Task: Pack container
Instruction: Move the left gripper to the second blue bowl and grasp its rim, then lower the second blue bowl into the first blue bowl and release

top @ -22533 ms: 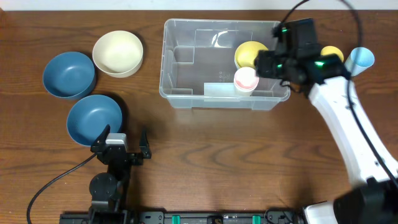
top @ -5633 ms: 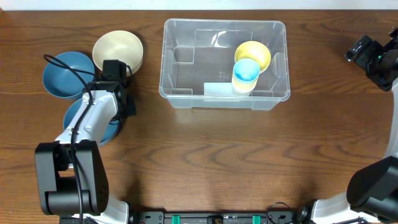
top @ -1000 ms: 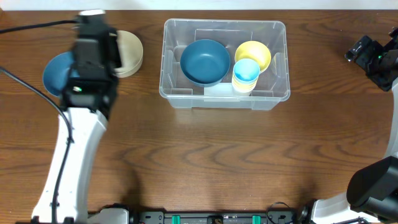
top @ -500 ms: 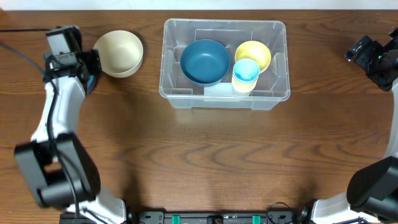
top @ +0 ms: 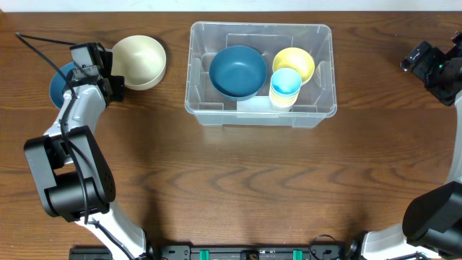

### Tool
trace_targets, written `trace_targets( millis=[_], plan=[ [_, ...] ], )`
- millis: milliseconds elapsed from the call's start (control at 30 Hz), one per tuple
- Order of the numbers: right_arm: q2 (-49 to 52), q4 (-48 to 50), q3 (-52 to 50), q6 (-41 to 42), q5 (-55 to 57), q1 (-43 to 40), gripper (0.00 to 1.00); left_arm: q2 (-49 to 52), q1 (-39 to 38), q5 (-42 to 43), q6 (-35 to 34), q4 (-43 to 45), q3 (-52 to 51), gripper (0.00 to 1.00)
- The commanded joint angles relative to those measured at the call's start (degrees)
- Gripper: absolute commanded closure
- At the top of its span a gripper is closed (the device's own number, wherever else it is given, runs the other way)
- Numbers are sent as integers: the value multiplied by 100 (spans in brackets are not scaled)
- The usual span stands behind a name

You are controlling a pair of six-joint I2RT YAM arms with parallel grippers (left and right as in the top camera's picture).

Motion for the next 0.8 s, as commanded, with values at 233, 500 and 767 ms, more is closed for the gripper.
trace_targets(
  millis=[233,500,767],
  plan=[
    [-151,0,42,50,13,-33,1,590,90,37,149,-195,-70,81],
    [-151,0,42,50,13,-33,1,577,83,26,-33,-197,-70,94],
    [-151,0,42,50,13,-31,1,-308,-7,15,-723,-396,-68,94]
  ],
)
